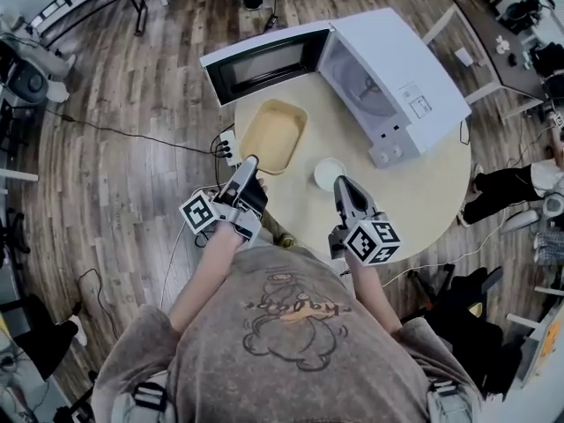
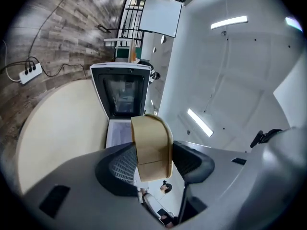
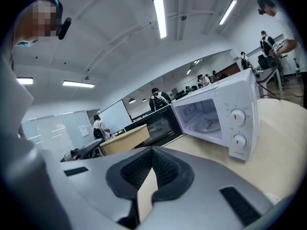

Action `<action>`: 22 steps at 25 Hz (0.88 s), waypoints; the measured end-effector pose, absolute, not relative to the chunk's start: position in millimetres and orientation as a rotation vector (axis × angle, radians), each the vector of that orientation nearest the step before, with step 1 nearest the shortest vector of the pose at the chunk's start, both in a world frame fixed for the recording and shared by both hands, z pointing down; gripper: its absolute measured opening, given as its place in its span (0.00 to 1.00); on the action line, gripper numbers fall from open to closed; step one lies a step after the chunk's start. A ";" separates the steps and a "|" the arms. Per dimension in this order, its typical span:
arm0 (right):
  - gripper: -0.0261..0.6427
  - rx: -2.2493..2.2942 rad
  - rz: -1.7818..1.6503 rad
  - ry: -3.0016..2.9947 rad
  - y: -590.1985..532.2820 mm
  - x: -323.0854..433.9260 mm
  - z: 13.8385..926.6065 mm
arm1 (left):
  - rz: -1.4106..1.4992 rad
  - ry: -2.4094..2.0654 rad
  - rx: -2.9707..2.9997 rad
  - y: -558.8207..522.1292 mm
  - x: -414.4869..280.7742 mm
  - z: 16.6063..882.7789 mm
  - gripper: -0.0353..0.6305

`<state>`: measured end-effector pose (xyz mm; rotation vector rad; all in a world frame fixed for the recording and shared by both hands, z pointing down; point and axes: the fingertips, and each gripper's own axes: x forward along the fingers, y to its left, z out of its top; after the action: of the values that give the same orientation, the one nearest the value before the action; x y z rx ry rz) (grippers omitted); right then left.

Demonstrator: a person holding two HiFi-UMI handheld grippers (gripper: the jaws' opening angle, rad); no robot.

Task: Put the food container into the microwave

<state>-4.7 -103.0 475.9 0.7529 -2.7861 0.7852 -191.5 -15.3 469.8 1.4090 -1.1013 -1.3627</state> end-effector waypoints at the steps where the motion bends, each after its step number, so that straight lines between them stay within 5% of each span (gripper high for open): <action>1: 0.04 0.783 0.790 -2.780 -103.8 -1.3 476.4 | -1.351 -1.078 1.417 -22.2 -189.2 470.2 0.41; 22: 0.04 1.284 0.864 -2.670 -119.9 47.3 474.3 | -1.097 -0.768 1.515 -120.6 -150.0 475.1 0.41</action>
<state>47.3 -119.9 474.3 1.2842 -2.6704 0.8640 -150.0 -120.6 475.1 1.5148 -0.7676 -1.0971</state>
